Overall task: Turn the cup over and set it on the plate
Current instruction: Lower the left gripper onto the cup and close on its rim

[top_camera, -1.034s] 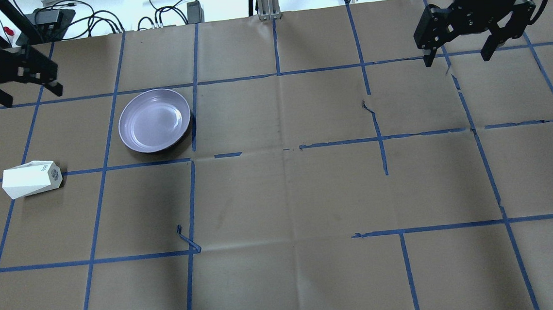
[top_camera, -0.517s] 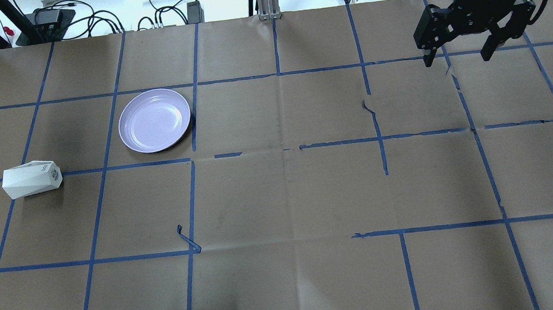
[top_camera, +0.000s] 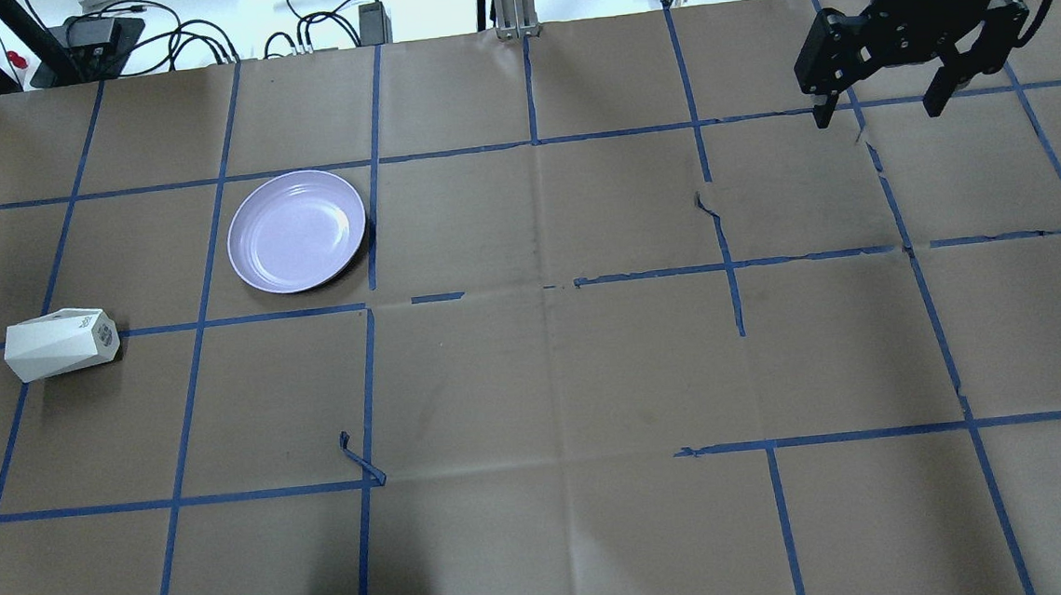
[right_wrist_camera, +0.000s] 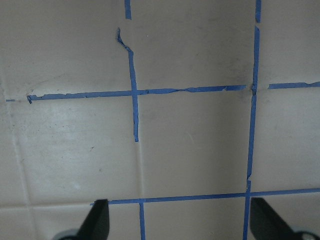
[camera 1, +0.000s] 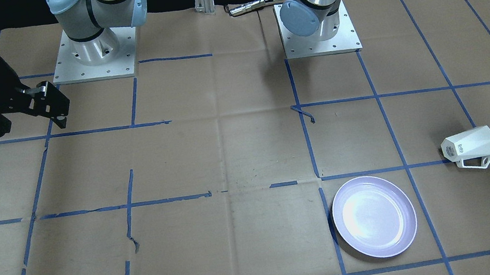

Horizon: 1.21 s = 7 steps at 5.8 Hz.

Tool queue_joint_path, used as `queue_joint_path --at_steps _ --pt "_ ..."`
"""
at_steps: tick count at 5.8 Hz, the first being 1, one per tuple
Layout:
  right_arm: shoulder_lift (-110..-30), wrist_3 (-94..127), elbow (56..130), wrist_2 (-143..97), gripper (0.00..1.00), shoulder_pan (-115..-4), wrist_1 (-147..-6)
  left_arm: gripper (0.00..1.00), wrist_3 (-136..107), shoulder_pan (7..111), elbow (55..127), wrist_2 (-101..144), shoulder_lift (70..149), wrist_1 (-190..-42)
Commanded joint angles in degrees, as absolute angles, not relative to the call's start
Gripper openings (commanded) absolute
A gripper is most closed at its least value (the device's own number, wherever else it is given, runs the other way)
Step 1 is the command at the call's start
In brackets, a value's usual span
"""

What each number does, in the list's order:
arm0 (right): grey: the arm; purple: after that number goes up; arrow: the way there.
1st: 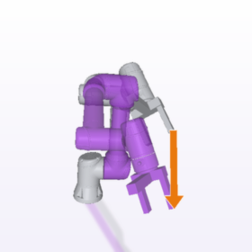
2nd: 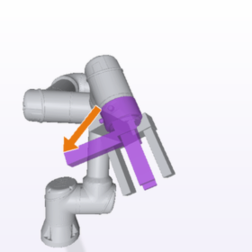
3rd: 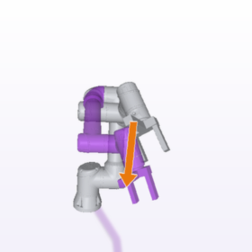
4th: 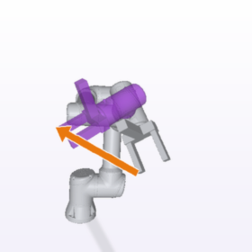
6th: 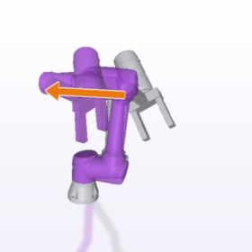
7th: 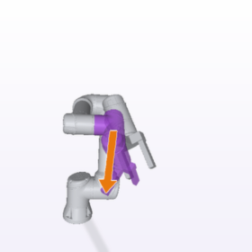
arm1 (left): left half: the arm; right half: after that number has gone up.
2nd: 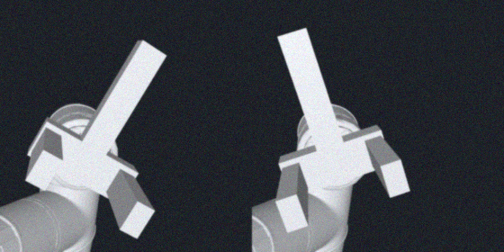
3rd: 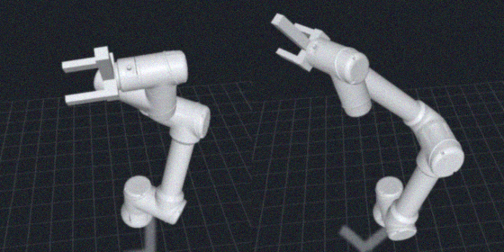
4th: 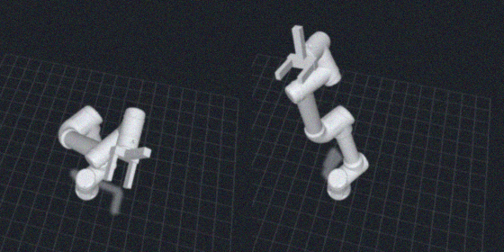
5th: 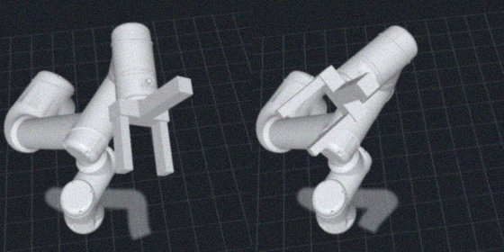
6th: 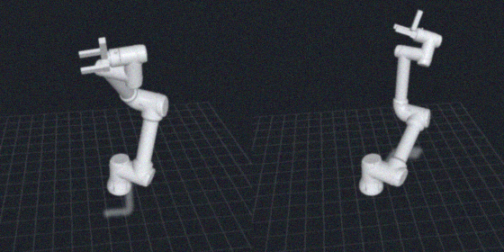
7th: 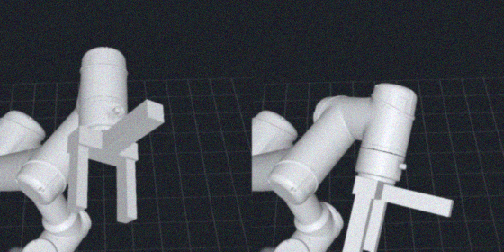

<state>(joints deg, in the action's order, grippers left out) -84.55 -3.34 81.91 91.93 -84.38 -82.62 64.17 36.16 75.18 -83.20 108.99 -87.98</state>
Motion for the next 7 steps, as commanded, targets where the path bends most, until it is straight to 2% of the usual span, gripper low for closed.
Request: queue_joint_path --at_steps 1,3,7 --pt "-84.6 -3.3 81.9 91.9 1.00 -84.4 -82.6 1.00 64.8 31.5 74.2 -72.3 116.8 -93.2" --pt "-84.6 -3.3 81.9 91.9 1.00 -84.4 -82.6 1.00 65.6 29.2 74.2 -58.5 126.0 -101.0" --pt "-84.6 -3.3 81.9 91.9 1.00 -84.4 -82.6 1.00 74.8 28.8 74.2 -49.9 135.1 -115.6"
